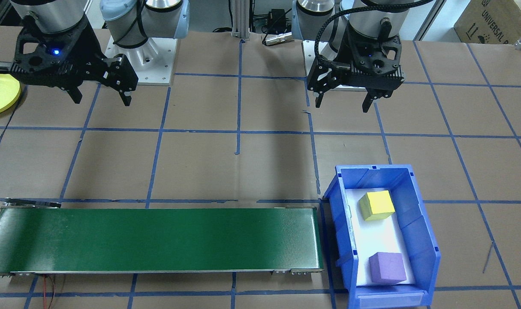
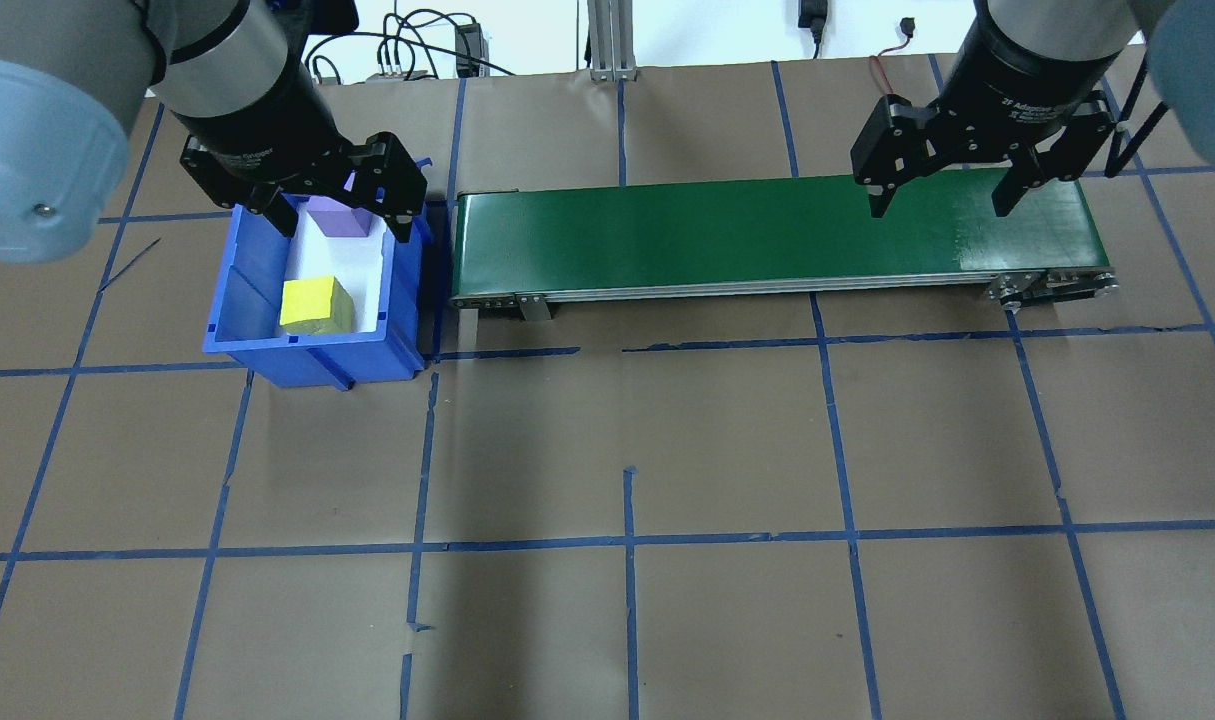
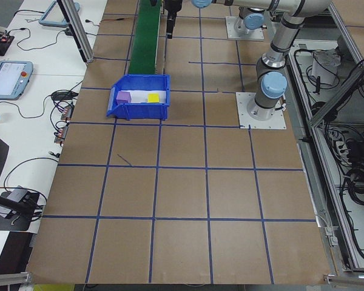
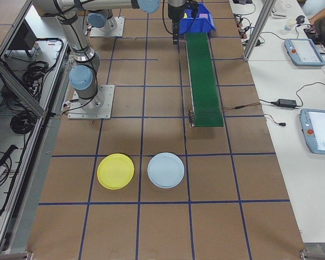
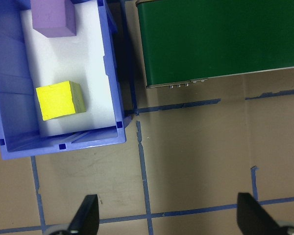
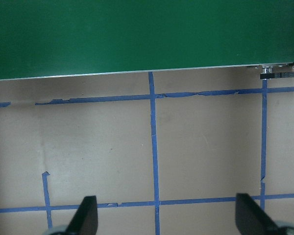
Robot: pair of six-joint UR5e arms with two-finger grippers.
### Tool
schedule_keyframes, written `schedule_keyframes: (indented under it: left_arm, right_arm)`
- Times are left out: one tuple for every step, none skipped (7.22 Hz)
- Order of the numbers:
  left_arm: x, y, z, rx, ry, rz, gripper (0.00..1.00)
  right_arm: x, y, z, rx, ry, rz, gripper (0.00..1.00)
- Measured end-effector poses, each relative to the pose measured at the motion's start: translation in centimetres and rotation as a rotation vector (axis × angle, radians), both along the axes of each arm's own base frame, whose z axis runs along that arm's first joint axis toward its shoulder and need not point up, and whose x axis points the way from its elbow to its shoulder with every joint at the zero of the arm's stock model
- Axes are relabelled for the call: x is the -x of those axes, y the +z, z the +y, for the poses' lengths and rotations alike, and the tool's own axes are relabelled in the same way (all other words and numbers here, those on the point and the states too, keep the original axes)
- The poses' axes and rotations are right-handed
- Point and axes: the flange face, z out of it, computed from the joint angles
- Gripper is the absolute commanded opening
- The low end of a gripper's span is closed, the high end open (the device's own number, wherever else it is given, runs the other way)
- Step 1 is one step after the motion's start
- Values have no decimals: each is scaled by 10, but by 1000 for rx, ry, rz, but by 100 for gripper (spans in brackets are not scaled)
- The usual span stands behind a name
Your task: Move block left to right into plate
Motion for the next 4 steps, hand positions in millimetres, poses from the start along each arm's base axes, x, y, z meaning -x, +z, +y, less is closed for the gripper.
schedule_keyframes:
  left_arm:
    - [-1,0,0,-1,1,-1,100]
    - [-2,0,0,-1,1,-1,100]
    - [-4,1,-1,0,1,0,100]
    - [-7,2,-2,2,3,2,100]
  right_arm:
    - [0,0,0,0,1,0,100]
    - [-1,1,1,0,3,-1,100]
    - [-1,1,1,0,4,-1,100]
    - [-1,1,1,0,4,-1,100]
